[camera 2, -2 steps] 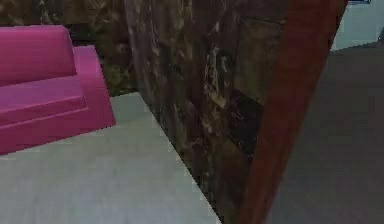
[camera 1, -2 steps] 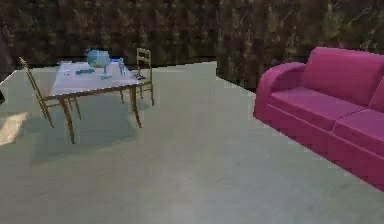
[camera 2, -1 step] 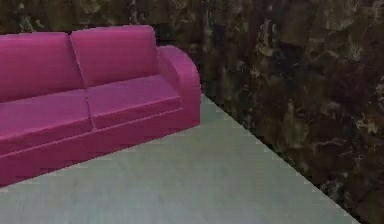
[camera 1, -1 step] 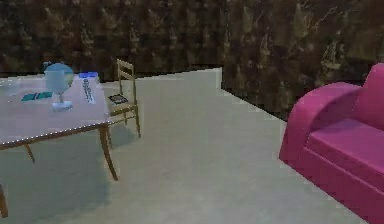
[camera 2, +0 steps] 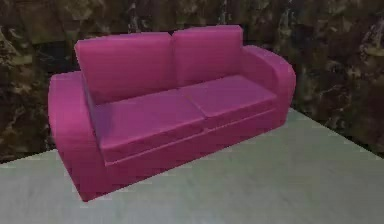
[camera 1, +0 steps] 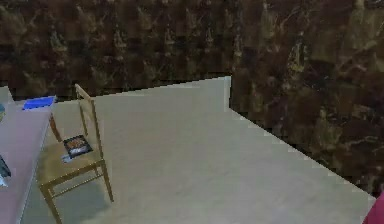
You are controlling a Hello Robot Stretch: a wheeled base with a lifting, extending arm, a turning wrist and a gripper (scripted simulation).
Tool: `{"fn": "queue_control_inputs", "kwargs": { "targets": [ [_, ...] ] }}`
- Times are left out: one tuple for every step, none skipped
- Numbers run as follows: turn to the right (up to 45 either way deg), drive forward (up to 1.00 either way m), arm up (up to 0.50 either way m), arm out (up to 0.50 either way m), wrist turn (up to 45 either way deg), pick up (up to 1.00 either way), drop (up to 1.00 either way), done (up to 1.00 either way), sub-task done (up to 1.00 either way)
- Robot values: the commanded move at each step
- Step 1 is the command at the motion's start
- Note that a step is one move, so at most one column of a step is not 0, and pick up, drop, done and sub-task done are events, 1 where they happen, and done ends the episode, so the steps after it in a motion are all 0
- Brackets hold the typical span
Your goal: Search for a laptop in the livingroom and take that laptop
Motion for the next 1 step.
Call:
{"fn": "queue_control_inputs", "kwargs": {
  "targets": [
    [0.0,1.00,0.00,0.00,0.0,0.00,0.00,0.00,0.00]
  ]
}}
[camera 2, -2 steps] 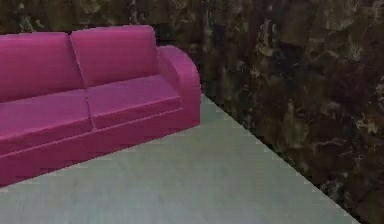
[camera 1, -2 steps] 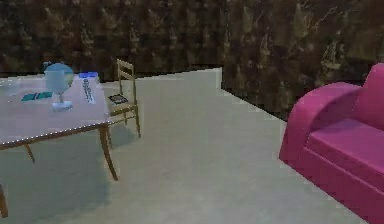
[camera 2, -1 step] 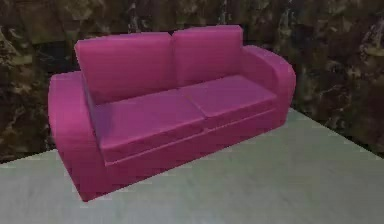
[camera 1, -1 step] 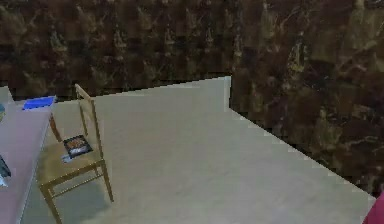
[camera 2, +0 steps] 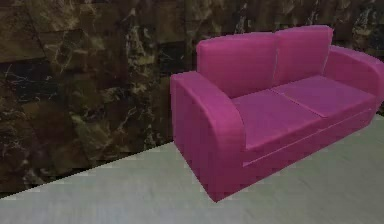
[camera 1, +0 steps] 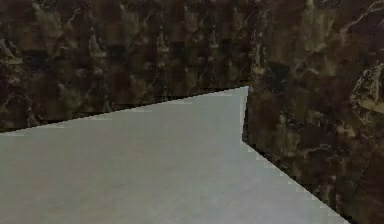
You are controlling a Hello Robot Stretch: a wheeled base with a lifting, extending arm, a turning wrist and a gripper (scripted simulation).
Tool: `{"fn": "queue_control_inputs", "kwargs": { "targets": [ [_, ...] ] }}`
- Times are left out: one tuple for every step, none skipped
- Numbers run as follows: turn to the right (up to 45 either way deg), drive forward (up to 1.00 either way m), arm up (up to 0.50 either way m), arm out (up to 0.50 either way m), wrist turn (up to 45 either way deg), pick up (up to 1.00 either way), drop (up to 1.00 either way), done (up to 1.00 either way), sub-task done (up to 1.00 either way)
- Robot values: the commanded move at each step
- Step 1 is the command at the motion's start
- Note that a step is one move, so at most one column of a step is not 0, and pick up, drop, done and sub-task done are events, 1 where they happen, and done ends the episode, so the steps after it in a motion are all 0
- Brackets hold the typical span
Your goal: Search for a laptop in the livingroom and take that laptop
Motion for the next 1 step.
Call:
{"fn": "queue_control_inputs", "kwargs": {
  "targets": [
    [0.0,1.00,0.00,0.00,0.0,0.00,0.00,0.00,0.00]
  ]
}}
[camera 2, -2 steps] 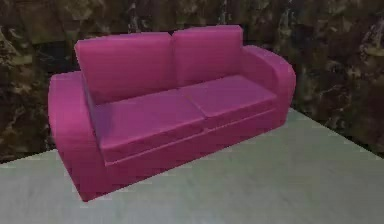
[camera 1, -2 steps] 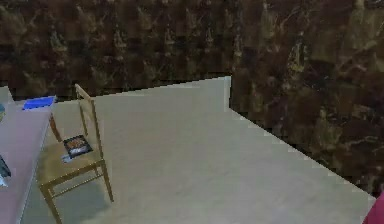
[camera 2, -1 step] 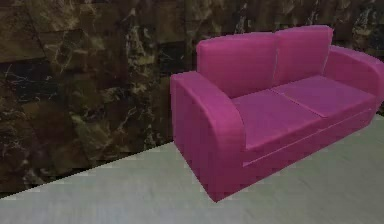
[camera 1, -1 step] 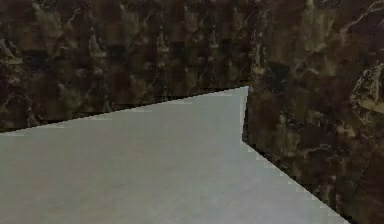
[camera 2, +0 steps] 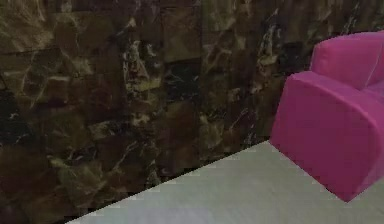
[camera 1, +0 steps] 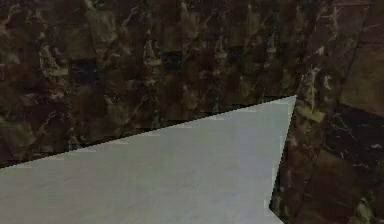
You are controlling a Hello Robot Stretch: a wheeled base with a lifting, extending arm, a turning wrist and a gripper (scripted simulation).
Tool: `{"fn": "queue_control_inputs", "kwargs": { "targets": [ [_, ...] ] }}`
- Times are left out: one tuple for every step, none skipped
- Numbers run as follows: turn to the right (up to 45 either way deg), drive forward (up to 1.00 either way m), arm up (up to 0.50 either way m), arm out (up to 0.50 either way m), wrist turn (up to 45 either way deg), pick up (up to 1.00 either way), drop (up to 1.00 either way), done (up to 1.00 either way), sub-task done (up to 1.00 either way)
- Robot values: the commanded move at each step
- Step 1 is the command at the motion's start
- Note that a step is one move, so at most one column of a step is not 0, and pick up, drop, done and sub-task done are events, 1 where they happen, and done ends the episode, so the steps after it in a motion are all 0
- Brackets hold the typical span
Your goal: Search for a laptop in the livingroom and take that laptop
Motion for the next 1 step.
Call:
{"fn": "queue_control_inputs", "kwargs": {
  "targets": [
    [0.0,1.00,0.00,0.00,0.0,0.00,0.00,0.00,0.00]
  ]
}}
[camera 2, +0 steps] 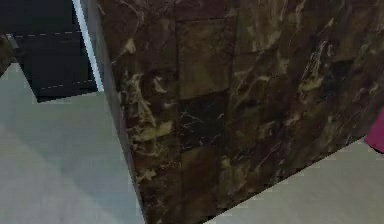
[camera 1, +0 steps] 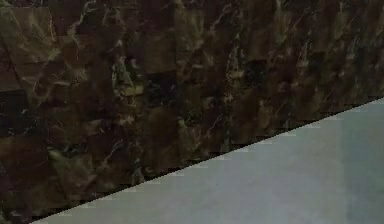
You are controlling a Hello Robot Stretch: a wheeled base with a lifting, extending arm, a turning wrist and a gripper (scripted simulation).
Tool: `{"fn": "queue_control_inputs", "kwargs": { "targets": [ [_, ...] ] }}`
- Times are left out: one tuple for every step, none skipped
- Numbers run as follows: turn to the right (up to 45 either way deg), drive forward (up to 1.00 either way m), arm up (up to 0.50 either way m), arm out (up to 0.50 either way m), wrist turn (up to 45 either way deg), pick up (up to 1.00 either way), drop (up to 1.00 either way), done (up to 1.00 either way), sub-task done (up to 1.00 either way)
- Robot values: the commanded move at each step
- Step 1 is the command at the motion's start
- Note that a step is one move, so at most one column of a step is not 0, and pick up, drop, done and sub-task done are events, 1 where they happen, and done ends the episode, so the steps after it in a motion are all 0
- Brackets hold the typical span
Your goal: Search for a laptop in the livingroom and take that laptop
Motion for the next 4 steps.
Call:
{"fn": "queue_control_inputs", "kwargs": {
  "targets": [
    [21.0,0.00,0.00,0.00,0.0,0.00,0.00,0.00,0.00],
    [0.0,0.05,0.00,0.00,0.0,0.00,0.00,0.00,0.00],
    [0.0,0.30,0.00,0.00,0.0,0.00,0.00,0.00,0.00],
    [9.0,0.00,0.00,0.00,0.0,0.00,0.00,0.00,0.00]
  ]
}}
